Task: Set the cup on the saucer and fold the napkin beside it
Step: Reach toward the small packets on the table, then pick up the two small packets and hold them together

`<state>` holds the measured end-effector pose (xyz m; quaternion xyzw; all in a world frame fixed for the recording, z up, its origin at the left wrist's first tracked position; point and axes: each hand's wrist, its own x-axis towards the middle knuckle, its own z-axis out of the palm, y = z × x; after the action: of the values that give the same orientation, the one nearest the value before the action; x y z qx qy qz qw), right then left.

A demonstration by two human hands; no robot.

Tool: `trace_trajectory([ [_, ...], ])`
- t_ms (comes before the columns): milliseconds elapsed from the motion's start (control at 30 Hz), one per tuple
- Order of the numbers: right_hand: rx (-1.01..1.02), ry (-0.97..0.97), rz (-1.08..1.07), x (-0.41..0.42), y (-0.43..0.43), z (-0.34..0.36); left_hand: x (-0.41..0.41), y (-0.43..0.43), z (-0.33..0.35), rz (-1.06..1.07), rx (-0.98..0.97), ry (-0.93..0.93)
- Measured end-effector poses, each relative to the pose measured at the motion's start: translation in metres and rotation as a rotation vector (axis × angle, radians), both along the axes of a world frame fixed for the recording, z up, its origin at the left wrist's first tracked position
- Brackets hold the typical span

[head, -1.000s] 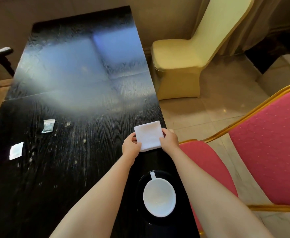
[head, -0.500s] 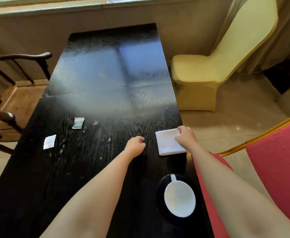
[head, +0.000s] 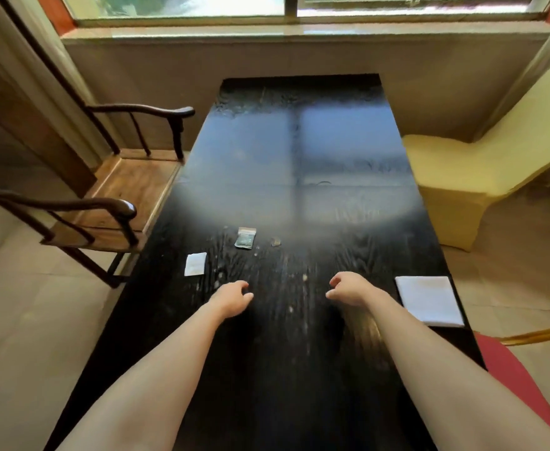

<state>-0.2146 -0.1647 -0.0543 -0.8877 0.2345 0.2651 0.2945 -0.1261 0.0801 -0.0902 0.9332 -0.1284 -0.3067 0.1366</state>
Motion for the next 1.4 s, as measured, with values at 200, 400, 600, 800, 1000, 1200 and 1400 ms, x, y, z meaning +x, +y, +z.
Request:
trace_trajectory([
  [200,0.000,0.032,0.064,0.057,0.090,-0.024,0.028,0.104,-0.028,0.066,-0.042,-0.089],
  [400,-0.072,-0.091,0.130,0.113,0.174,-0.050,0.050,0.171,-0.060,0.004,0.054,-0.259],
  [600,-0.204,-0.280,0.322,0.153,0.232,-0.075,0.045,0.192,-0.098,-0.068,0.087,-0.316],
  [800,-0.371,-0.408,0.420,0.175,0.248,-0.102,0.042,0.194,-0.108,-0.039,0.084,-0.424],
  [1000,-0.560,-0.578,0.475,0.183,0.250,-0.117,0.041,0.194,-0.112,-0.040,0.051,-0.466],
  [1200,-0.454,-0.717,0.483,0.174,0.247,-0.121,0.043,0.198,-0.111,-0.009,-0.029,-0.431],
  [1400,0.174,-0.411,0.295,0.163,0.239,-0.086,0.062,0.178,-0.072,0.321,-0.668,-0.214],
])
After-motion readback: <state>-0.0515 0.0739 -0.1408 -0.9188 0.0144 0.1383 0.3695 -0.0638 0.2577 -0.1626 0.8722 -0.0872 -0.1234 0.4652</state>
